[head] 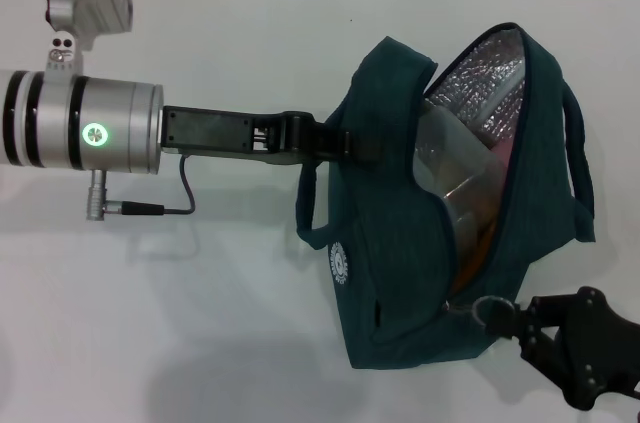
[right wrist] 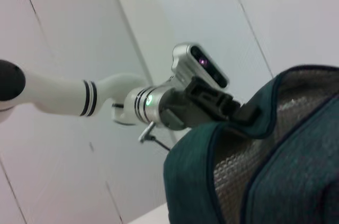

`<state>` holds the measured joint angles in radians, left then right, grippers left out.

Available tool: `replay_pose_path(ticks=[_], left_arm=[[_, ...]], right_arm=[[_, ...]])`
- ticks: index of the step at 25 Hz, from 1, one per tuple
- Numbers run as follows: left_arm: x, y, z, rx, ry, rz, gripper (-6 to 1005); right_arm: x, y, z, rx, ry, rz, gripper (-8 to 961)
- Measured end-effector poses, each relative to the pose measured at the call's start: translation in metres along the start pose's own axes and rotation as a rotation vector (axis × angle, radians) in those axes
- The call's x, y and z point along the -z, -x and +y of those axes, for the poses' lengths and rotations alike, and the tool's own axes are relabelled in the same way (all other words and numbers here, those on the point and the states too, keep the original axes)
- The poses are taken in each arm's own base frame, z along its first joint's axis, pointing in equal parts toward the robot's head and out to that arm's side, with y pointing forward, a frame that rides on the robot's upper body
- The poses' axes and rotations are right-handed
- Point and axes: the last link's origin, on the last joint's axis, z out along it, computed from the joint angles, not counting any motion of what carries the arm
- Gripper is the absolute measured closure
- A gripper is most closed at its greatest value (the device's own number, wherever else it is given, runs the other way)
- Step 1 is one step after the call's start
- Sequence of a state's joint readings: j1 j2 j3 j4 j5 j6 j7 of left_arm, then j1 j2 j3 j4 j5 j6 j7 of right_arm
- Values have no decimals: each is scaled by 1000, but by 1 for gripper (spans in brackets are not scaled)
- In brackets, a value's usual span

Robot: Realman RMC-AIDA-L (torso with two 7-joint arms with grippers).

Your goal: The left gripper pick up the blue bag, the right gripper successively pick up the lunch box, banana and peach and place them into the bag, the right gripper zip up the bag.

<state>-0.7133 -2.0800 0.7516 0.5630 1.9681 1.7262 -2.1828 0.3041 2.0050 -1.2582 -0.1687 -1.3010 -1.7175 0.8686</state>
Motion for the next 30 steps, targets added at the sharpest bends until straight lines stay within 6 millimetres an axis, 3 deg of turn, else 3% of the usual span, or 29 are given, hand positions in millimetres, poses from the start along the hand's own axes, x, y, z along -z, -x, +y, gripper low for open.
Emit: replay_pose_path(ticks=[20, 30], left_arm=[[2, 5, -3, -37, -5, 9, 943], [2, 5, -2, -73, 1, 18, 943]], right_arm=[[-15, 35, 1, 126, 77, -196, 943], [-27, 63, -11, 183, 65, -318, 943]])
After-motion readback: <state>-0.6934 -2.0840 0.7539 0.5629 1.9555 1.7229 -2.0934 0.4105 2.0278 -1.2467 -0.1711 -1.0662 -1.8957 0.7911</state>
